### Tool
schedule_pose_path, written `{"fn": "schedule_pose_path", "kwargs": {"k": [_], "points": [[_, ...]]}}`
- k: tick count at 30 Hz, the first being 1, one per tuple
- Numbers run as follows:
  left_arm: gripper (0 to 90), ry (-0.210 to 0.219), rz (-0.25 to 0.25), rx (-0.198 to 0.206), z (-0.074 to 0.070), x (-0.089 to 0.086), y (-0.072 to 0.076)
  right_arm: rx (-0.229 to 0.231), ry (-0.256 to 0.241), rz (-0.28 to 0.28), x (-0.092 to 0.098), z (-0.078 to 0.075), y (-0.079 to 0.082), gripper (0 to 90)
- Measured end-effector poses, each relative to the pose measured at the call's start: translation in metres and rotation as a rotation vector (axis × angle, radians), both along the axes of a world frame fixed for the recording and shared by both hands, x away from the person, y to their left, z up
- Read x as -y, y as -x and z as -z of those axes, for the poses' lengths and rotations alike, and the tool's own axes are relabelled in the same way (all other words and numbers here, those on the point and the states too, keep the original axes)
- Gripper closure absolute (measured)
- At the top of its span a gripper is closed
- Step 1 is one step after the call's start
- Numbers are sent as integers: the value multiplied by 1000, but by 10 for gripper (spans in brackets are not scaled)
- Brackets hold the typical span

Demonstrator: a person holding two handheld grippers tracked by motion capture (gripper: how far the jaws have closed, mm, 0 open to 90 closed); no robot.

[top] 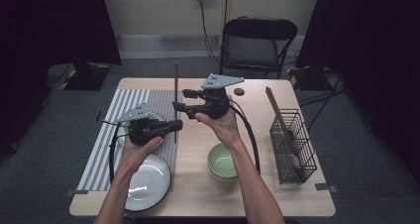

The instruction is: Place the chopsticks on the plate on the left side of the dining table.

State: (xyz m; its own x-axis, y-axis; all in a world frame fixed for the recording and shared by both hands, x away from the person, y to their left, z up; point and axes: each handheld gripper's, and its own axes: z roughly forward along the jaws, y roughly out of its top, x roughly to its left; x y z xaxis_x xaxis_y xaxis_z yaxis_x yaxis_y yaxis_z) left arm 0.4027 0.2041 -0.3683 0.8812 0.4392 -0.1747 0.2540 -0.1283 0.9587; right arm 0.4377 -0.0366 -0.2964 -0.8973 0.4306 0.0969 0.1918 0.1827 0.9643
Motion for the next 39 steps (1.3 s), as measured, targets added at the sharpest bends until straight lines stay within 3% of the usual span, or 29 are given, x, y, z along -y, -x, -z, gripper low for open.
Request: {"fn": "schedule_pose_path", "kwargs": {"k": [9, 22, 29, 34, 39], "points": [[856, -2, -8, 1, -1, -5, 1, 5, 1, 32, 3, 0, -3, 377], [857, 3, -12, 4, 0, -7, 1, 1, -1, 34, 3, 2, -3, 389], [857, 72, -20, -3, -3, -10, -2, -8, -16, -37, -1, 2, 0, 604], [856, 63, -20, 10, -8, -8, -3, -12, -23, -88, -7, 6, 3, 778], [846, 62, -18, -1, -6, -7, -3, -26, -30, -119, -8, 6, 4, 832]]}}
